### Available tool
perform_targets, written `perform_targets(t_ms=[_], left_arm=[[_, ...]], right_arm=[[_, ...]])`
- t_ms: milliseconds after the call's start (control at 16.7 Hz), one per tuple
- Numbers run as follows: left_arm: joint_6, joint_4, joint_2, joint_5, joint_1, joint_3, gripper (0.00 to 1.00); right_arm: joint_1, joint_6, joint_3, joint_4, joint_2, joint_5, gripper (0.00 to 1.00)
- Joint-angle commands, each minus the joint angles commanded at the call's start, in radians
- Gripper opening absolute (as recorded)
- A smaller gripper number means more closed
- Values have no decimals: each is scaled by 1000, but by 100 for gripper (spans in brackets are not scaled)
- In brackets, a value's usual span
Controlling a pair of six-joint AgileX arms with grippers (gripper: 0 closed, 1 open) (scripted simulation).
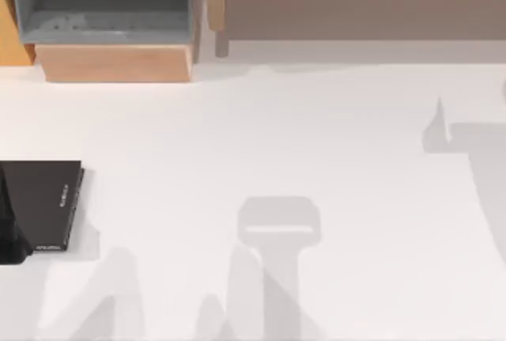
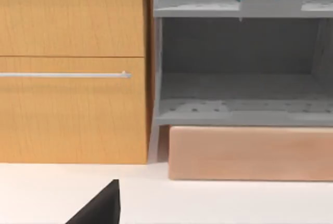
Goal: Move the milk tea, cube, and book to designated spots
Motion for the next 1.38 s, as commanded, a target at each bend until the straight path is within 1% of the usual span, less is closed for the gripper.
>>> perform_targets(t_ms=[180,300,540,720,1080,1200,1380], left_arm=[[0,0,0,0,0,0,100],[0,0,0,0,0,0,100],[0,0,0,0,0,0,100],[0,0,0,0,0,0,100],[0,5,10,-1,-2,9,100],[1,28,62,-5,-9,53,100],[0,89,219,-17,-25,170,100]], right_arm=[[-48,-2,-306,-11,-316,-55,100],[-78,-4,-473,-18,-485,-88,100],[-122,-6,-684,-29,-699,-139,100],[-134,-7,-734,-32,-751,-153,100],[-134,-7,-734,-32,-751,-153,100],[-134,-7,-734,-32,-751,-153,100],[-134,-7,-734,-32,-751,-153,100]])
